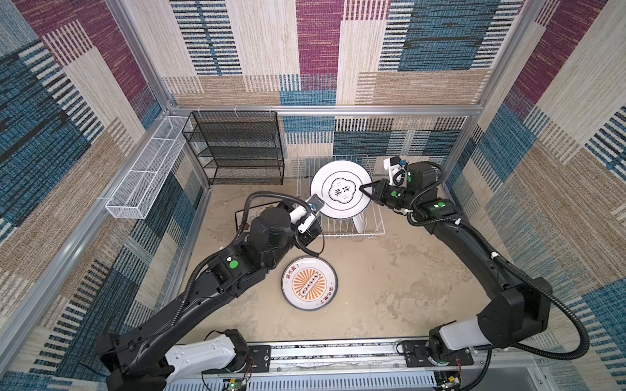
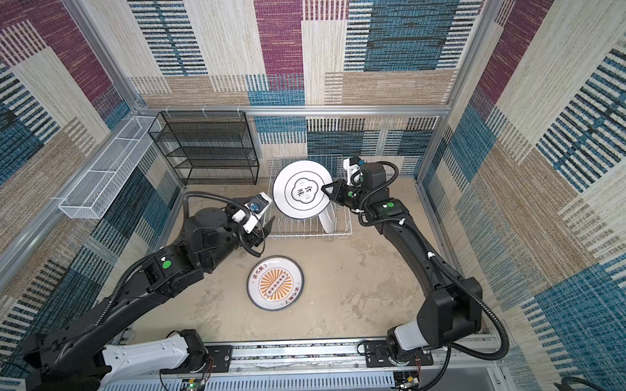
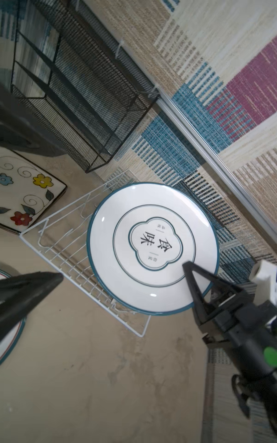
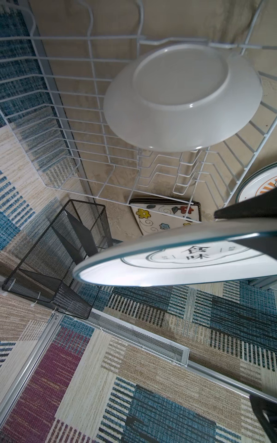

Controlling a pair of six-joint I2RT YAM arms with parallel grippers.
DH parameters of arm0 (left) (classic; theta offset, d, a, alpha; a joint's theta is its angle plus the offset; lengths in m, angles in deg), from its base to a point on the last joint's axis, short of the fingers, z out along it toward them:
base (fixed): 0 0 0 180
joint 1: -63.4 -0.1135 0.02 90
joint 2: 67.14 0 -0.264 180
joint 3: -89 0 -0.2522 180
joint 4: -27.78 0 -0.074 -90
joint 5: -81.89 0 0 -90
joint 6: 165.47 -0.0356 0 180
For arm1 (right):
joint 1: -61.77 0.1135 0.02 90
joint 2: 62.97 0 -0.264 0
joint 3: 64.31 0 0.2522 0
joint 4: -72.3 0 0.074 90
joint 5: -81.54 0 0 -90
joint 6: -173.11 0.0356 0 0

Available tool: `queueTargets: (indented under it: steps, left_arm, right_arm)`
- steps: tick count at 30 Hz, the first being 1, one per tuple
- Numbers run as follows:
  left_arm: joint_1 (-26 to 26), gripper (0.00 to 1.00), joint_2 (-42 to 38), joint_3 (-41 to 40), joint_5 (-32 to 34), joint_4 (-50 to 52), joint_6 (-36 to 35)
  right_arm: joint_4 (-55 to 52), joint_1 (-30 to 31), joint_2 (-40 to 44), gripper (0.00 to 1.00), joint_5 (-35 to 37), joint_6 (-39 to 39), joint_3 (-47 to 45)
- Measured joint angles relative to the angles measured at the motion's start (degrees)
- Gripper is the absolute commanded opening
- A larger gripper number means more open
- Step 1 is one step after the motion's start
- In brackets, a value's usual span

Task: Unload the plates from the dish rack
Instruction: Pick up a plate from the dish rack.

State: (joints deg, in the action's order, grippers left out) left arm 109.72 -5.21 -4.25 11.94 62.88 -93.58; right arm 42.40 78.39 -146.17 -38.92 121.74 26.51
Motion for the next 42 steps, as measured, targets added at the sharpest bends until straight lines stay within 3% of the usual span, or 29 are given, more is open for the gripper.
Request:
queueTargets:
  steps: [8,13,17,24,29,42]
  left_arm:
    - [-19.6,0.78,3.7,1.8,-20.9,1.7,29.2]
    - [-26.5,0.76,8.9,-1.1,-35.6,-2.2,45.8]
    - [-28.6,0.61,14.1,-2.7,-44.9,-6.8,55.5]
    - [-28.7,0.58,22.6,-0.7,-57.0,-14.5,63.8]
    - [-28.7,0.53,25.5,-0.7,-61.4,-19.0,68.0]
    - [-29.0,0.02,26.3,-2.2,-64.5,-23.5,70.8]
  right_arm:
    - [1.6,0.0,0.9,0.0,-0.5,-1.3,-2.1]
    - [2.3,0.0,1.0,0.0,-1.3,-2.3,-2.6]
    - [2.7,-0.1,0.6,0.0,-2.7,-2.7,-2.8]
    - [3.0,-0.1,-1.9,0.0,-6.6,-3.1,-2.8]
    - [3.2,-0.1,-3.0,0.0,-9.2,-3.1,-2.5]
    - [4.7,-0.4,-6.5,0.04,-15.0,-0.2,-0.9]
